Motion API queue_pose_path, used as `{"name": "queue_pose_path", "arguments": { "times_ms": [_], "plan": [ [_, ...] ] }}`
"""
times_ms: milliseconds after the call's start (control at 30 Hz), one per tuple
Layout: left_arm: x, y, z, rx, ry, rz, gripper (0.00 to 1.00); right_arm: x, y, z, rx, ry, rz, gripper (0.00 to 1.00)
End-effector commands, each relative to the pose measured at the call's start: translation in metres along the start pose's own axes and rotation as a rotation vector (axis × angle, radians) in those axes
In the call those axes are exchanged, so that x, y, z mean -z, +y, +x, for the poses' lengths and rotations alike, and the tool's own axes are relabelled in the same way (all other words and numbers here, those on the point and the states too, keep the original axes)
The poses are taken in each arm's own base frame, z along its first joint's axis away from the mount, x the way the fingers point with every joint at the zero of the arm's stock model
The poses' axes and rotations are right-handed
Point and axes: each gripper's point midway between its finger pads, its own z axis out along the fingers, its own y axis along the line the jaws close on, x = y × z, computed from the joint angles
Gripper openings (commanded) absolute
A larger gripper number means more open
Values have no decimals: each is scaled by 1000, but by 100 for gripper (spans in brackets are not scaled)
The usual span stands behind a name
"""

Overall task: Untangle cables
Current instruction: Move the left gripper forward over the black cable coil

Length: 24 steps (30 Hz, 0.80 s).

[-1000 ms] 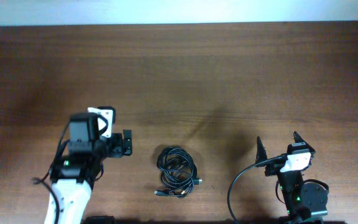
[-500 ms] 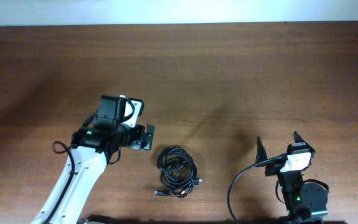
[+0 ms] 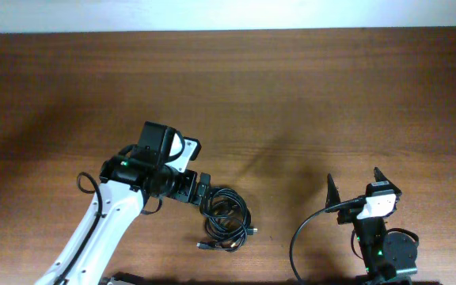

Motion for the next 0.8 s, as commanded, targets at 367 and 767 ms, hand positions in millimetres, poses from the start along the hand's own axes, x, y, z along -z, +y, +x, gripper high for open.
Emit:
{"name": "queue_pose_path", "arguments": {
  "times_ms": [367,767],
  "plan": [
    [-32,-17,20,-37,177,40,99,0,-4,2,6,4,21,99],
    [-34,-31,25,-70,199,73,99,0,-4,2,6,4,21,99]
  ]
}}
